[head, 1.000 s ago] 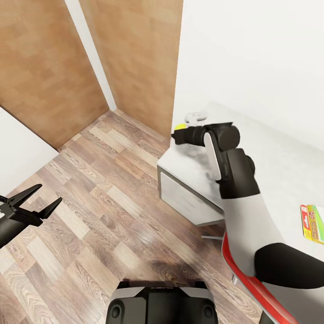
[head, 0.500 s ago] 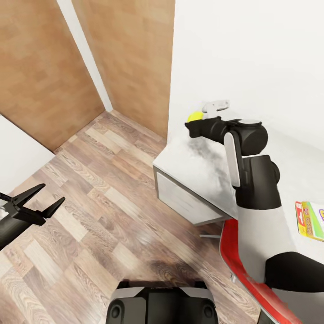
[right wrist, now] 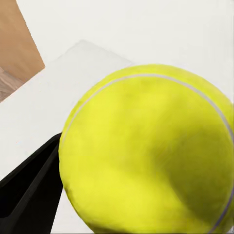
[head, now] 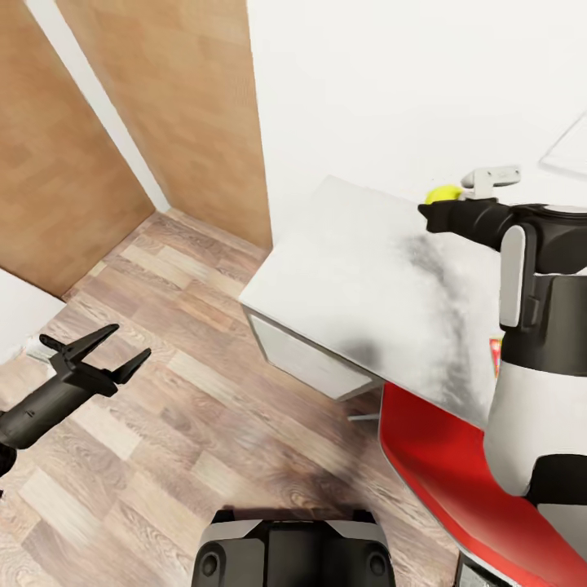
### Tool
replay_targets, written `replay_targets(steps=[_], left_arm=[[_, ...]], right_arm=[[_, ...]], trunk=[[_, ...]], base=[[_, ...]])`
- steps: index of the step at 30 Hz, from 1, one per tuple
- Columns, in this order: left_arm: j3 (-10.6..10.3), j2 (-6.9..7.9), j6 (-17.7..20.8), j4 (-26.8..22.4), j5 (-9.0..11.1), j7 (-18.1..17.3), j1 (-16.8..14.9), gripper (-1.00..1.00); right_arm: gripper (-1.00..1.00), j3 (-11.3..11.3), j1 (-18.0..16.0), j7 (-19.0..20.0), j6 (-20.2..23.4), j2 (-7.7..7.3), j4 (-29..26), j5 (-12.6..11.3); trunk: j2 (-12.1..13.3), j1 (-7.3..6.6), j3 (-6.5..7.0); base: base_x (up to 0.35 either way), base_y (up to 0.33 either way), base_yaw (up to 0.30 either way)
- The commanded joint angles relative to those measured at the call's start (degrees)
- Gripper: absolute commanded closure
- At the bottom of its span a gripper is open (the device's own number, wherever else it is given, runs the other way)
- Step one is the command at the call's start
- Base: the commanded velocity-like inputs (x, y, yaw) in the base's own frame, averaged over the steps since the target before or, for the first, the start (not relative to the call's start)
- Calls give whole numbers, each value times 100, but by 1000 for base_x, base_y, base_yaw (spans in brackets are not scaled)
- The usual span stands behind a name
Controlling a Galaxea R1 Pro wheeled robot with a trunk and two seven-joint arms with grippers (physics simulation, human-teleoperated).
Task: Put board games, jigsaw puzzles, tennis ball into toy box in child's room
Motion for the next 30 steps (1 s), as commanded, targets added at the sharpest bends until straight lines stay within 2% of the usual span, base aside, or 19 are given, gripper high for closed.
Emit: replay_targets(steps=[1,3,4,9,11,13,14,27,30], left_arm=[[-99,-36,6,3,-57,-17,-60,-100],[-256,-90,-13,2,-89,90,-150,-100],[-256,-90,-13,2,-89,90,-150,-100],[-477,-215,-31,3,-165,339,-334,-100],[-522,-257,-33,4,-181,390,-377,-100],[-539,-273,-34,4,-187,408,-395,-100],[-573,-297,-35,5,-200,435,-421,-100],[-652,-340,-37,5,-228,485,-476,-100],[-656,-343,-38,5,-229,491,-479,-100]], right_arm=[[100,-110,-11,174,27,-63,-6,6],[100,-302,-20,488,27,-185,-9,4],[100,-302,-20,488,27,-185,-9,4],[100,-716,-41,1136,27,-585,-14,3],[100,-840,-47,1282,27,-730,-13,1],[100,-887,-49,1337,27,-787,-14,-1],[100,-955,-53,1420,27,-870,-15,-1],[100,-1075,-58,1554,27,-1056,-16,-1],[100,-1111,-61,1562,27,-1143,-15,-48]], trunk=[[-9,3,-7],[-9,3,-7],[-9,3,-7],[-9,3,-7],[-9,3,-7],[-9,3,-7],[-9,3,-7],[-9,3,-7],[-9,3,-7]], base=[[0,0,-286],[0,0,-287],[0,0,-287],[0,0,-288],[0,0,-289],[0,0,-289],[0,0,-289],[0,0,-289],[0,0,-289]])
